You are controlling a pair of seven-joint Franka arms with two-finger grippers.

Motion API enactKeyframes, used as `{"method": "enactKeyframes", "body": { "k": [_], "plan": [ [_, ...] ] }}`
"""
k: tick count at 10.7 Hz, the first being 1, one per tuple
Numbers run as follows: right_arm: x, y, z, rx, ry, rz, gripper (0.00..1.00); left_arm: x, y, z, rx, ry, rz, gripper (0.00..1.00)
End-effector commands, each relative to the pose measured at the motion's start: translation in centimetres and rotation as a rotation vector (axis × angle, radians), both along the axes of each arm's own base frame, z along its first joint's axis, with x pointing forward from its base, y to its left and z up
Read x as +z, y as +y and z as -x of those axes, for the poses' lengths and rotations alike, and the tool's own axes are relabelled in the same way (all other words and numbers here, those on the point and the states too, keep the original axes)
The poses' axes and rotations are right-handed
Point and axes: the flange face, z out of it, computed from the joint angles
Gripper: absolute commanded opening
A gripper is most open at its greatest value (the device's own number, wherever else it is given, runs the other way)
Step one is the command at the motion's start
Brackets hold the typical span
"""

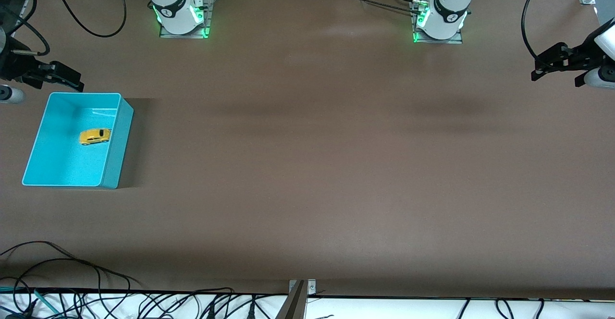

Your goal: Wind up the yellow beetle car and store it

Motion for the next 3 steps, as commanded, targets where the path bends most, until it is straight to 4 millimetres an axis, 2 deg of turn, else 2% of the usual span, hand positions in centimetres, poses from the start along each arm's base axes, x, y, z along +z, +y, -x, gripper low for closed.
{"method": "enactKeyframes", "body": {
  "k": [1, 3],
  "plan": [
    [0.53, 0.31, 0.13, 0.028, 0.007, -0.017, 1.00, 0.65, -0.16, -0.11, 0.036, 0.006, -0.010, 1.00],
    [0.53, 0.32, 0.13, 0.028, 0.007, -0.017, 1.00, 0.64, -0.35, 0.04, 0.075, 0.022, -0.013, 1.00]
  ]
}}
